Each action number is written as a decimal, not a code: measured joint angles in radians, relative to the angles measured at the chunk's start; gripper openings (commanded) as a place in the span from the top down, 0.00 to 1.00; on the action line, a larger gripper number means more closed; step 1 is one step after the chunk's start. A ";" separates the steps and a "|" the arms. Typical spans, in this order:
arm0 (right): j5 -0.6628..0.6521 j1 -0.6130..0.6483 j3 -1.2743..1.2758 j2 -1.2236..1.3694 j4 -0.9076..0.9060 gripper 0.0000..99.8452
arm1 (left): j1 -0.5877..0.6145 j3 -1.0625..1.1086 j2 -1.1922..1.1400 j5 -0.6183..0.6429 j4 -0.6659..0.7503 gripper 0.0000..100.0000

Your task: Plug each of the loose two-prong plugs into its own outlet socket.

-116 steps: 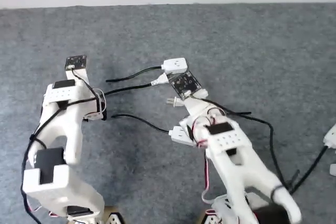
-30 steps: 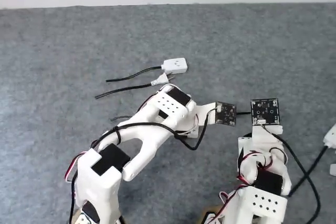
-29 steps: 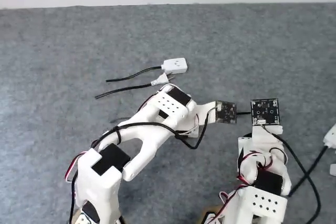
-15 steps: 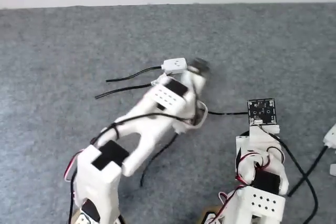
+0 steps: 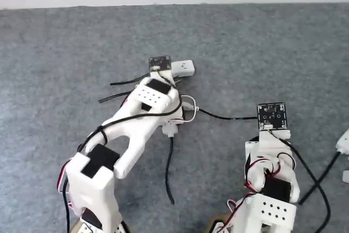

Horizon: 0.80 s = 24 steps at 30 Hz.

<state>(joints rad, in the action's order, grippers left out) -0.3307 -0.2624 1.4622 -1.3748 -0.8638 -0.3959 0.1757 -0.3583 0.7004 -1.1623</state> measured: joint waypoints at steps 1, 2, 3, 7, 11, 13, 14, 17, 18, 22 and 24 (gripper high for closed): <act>0.000 0.000 0.000 0.000 0.000 0.99 | 0.008 0.005 0.002 0.002 0.014 0.99; 0.000 0.000 0.000 0.000 0.000 0.99 | 0.015 0.006 0.003 0.005 0.023 0.99; 0.000 0.000 0.000 0.000 0.000 0.99 | 0.023 0.006 0.003 0.005 0.031 0.99; 0.000 0.000 0.000 0.000 0.000 0.99 | 0.049 0.029 0.012 0.002 0.051 0.98; 0.000 0.000 0.000 0.000 0.000 0.99 | 0.052 0.041 0.018 -0.106 0.054 0.98; 0.000 0.000 0.000 0.000 0.000 0.99 | 0.052 0.043 0.020 -0.126 0.054 0.93; 0.000 0.000 0.000 0.000 0.000 0.99 | 0.052 0.043 0.021 -0.129 0.054 0.90; 0.000 0.000 0.000 0.000 0.000 0.99 | 0.052 0.060 0.029 -0.130 0.054 0.83; -0.006 0.000 0.000 0.000 0.000 0.99 | 0.052 0.063 0.029 -0.130 0.054 0.82; -0.038 0.025 0.000 0.000 0.000 0.99 | 0.057 0.084 0.028 -0.123 0.035 0.81; -0.043 0.038 0.000 0.000 -0.003 0.99 | 0.055 0.086 0.026 -0.123 0.032 0.80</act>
<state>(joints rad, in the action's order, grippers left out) -0.3736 -0.2240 1.4622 -1.3748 -0.8669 -0.3406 0.2616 -0.3322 0.5777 -1.1301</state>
